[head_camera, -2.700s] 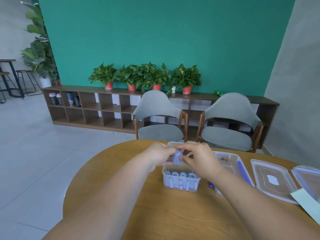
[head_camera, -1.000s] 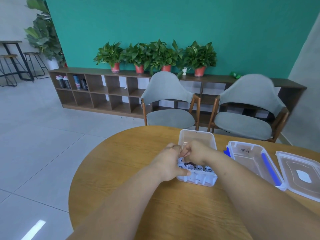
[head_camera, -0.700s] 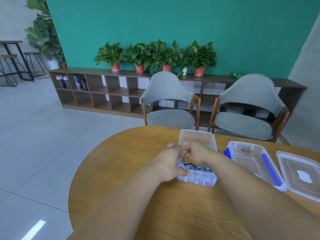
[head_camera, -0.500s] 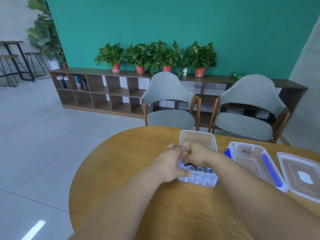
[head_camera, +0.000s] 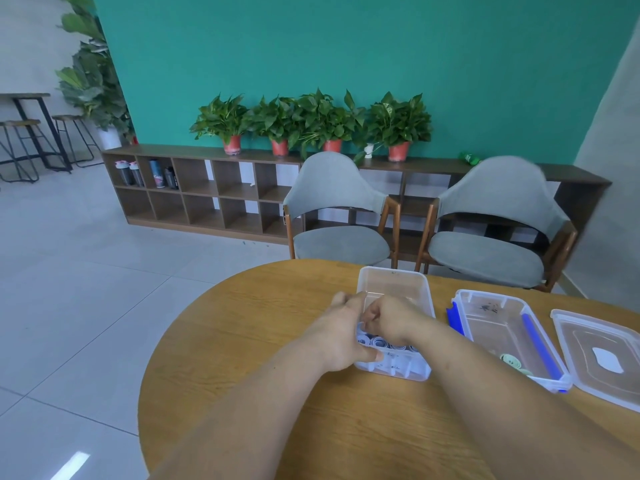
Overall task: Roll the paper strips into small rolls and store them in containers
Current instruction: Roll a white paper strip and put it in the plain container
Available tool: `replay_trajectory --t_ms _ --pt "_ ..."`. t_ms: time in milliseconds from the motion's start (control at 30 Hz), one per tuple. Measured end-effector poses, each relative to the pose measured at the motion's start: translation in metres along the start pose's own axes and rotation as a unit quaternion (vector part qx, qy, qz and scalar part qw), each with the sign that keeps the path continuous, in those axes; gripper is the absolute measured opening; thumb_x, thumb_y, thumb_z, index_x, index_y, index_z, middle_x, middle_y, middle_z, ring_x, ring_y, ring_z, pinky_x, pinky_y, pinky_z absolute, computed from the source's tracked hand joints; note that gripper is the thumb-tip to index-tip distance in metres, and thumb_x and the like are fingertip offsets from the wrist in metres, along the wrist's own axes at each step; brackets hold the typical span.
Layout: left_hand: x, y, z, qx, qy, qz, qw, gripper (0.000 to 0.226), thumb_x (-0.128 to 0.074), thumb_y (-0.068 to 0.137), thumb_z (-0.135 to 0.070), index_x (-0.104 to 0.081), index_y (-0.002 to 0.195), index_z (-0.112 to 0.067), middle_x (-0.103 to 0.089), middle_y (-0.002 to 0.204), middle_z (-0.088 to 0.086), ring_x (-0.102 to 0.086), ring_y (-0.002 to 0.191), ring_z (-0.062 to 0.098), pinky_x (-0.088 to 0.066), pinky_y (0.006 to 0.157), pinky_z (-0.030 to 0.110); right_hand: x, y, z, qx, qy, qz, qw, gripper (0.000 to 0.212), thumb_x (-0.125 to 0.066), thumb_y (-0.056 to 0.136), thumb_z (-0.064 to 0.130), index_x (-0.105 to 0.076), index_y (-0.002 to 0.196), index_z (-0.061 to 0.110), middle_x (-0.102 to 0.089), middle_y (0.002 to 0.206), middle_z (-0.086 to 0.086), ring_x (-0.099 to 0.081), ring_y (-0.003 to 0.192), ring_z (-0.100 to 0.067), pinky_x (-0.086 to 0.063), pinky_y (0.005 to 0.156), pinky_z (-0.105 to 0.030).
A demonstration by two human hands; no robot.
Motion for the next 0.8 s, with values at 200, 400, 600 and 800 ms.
replay_trajectory --t_ms 200,400,600,800 --pt "0.004 -0.005 0.000 0.006 0.000 0.008 1.000 0.099 -0.088 0.081 -0.039 -0.027 0.159 -0.033 -0.028 0.149 -0.012 -0.048 0.134 0.018 -0.047 0.110 0.037 -0.001 -0.001 0.003 -0.005 -0.030 -0.003 1.000 0.018 -0.065 0.099 0.024 -0.077 0.108 0.015 -0.075 0.110 -0.008 -0.071 0.100 -0.026 -0.059 0.085 -0.038" --pt "0.010 -0.010 0.002 0.016 0.016 0.001 1.000 0.096 -0.089 0.079 -0.042 -0.030 0.154 -0.035 -0.031 0.143 -0.012 -0.052 0.129 0.019 -0.050 0.108 0.040 0.002 -0.005 0.009 -0.012 -0.085 0.007 0.996 0.022 -0.061 0.099 0.011 -0.074 0.113 0.020 -0.073 0.103 -0.004 -0.069 0.091 -0.025 -0.056 0.076 -0.035" --pt "0.018 -0.017 -0.003 0.010 0.037 -0.014 0.999 0.109 -0.089 0.077 -0.047 -0.022 0.163 -0.033 -0.026 0.153 -0.010 -0.037 0.144 0.019 -0.042 0.117 0.039 0.017 -0.023 0.011 -0.027 -0.069 -0.032 0.997 0.020 -0.052 0.104 0.021 -0.071 0.109 0.022 -0.070 0.095 -0.004 -0.066 0.088 -0.025 -0.052 0.075 -0.031" --pt "0.022 -0.029 -0.032 -0.008 0.084 -0.032 0.996 0.104 -0.083 0.082 -0.050 -0.022 0.164 -0.029 -0.028 0.151 -0.007 -0.025 0.144 0.018 -0.039 0.118 0.042 0.052 -0.072 0.021 -0.026 -0.101 -0.071 0.992 0.031 -0.048 0.101 0.026 -0.074 0.117 0.029 -0.073 0.117 0.001 -0.069 0.106 -0.025 -0.058 0.093 -0.038"
Point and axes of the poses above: each hand's wrist, its own y-axis towards the middle knuckle, its own x-axis out of the back of the hand, z = x × y, the point moved 2 cm from there along y, towards the middle knuckle
